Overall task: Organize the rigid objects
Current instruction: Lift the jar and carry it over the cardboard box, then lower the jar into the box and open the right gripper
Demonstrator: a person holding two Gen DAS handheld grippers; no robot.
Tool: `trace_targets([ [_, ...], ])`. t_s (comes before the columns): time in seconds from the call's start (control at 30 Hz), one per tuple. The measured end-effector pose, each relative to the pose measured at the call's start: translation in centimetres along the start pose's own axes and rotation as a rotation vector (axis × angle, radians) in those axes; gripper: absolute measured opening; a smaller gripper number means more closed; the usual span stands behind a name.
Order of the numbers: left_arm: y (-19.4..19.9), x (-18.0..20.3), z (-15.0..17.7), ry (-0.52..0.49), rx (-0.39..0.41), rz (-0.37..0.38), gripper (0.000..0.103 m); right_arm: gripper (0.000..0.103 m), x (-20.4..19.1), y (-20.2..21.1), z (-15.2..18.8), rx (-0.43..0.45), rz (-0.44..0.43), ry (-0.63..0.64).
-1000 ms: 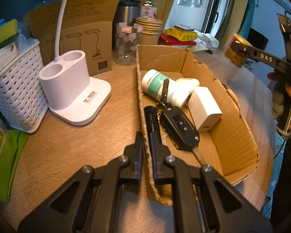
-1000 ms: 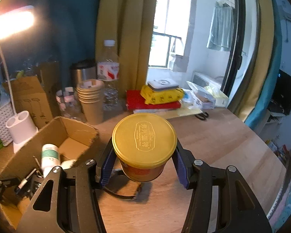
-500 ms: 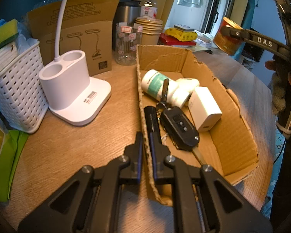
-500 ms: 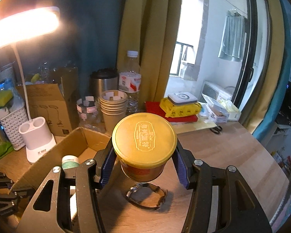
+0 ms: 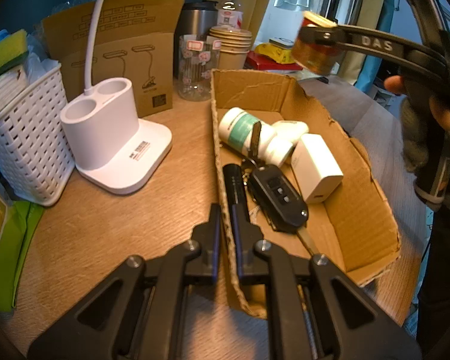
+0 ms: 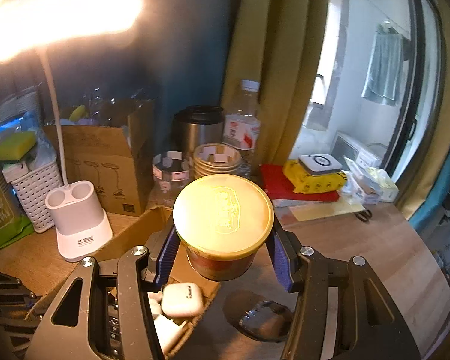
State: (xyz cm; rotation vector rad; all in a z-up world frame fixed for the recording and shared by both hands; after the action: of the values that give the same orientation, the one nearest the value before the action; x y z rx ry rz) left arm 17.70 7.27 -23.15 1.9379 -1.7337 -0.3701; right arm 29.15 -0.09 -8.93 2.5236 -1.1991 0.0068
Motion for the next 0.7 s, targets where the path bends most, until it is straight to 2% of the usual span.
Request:
trace_targets([
  [0.3,0.0,0.0,-0.1,0.000,0.001,0.000,0.009,0.058,-2.3,-2.4,0.7,-0.035,-0.053,0.026],
  [0.7,0.0,0.0,-0.1,0.000,0.000,0.001,0.009,0.058,-2.6,-6.4,4.4,-0.170,-0.123,-0.044],
])
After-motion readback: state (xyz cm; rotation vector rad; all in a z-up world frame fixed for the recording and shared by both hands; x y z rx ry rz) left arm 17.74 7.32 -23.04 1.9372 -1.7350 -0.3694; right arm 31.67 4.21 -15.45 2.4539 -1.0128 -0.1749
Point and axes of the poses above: each gripper's, at about its wrist camera, not at the fingertips, and y roughly against the way its jaws point, x to its right, z to its underside, the point moved 9 cm from there along -y, roughly the way its jaws point, and after that the axes turned 15 degrees about x, right-handed, at the moved point
